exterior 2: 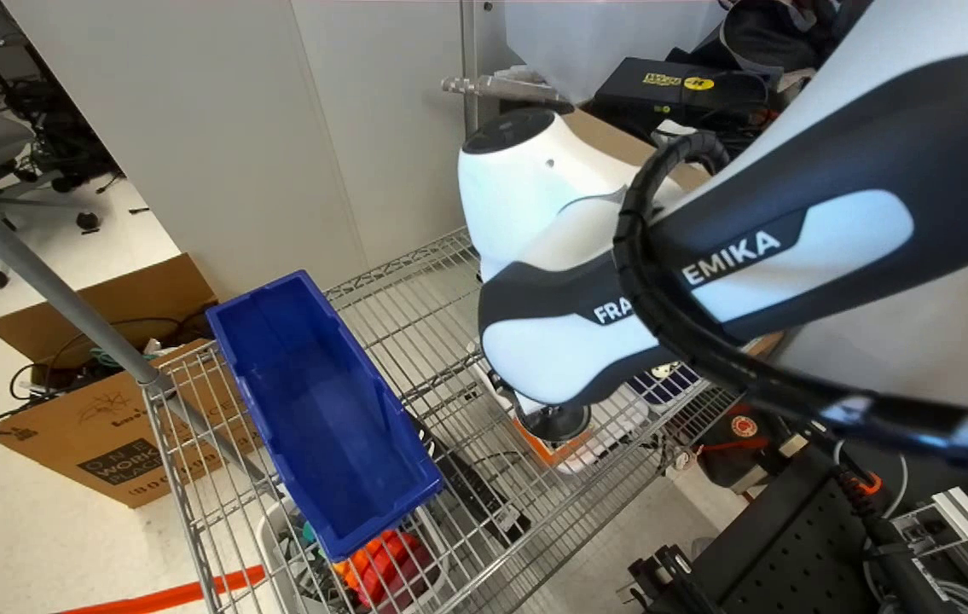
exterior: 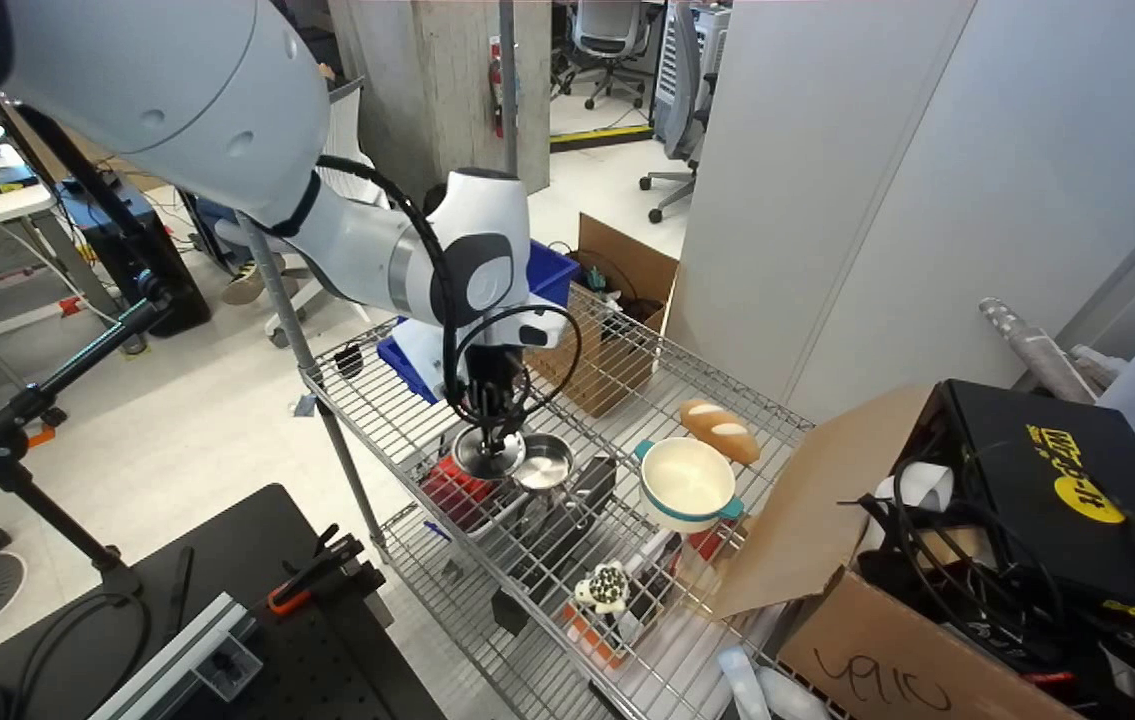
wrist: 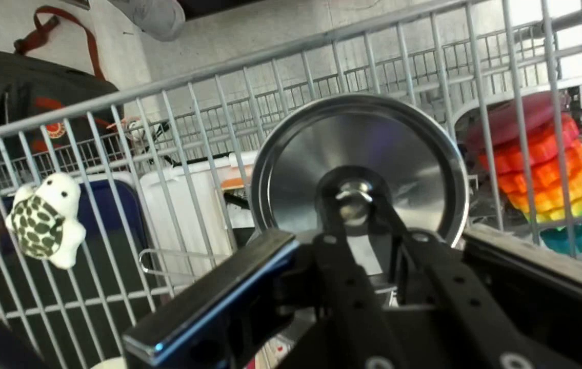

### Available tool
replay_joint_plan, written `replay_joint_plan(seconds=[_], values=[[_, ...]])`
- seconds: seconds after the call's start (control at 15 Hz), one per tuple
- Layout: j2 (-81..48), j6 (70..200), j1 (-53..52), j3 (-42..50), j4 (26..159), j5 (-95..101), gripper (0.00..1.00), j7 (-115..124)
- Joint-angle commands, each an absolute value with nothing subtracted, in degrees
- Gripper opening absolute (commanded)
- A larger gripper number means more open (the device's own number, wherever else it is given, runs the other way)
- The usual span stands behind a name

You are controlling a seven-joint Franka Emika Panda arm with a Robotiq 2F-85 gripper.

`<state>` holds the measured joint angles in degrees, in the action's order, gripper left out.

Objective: Remove the lid from the pot

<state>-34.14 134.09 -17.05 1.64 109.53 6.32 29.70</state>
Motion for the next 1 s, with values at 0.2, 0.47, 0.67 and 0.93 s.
replay_joint_plan(seconds=[0.2, 0.47, 0.67, 0.93], values=[[-33.24, 144.13, -20.85, 1.06, 117.41, 6.22, 0.05, 36.61], [-35.33, 148.77, -23.88, 2.08, 117.86, 7.1, 0.05, 41.16], [-37.24, 150.89, -25.71, 3.0, 117.36, 7.4, 0.05, 43.89], [-38.17, 152.76, -27.77, 4.37, 117.98, 8.26, 0.47, 45.39]])
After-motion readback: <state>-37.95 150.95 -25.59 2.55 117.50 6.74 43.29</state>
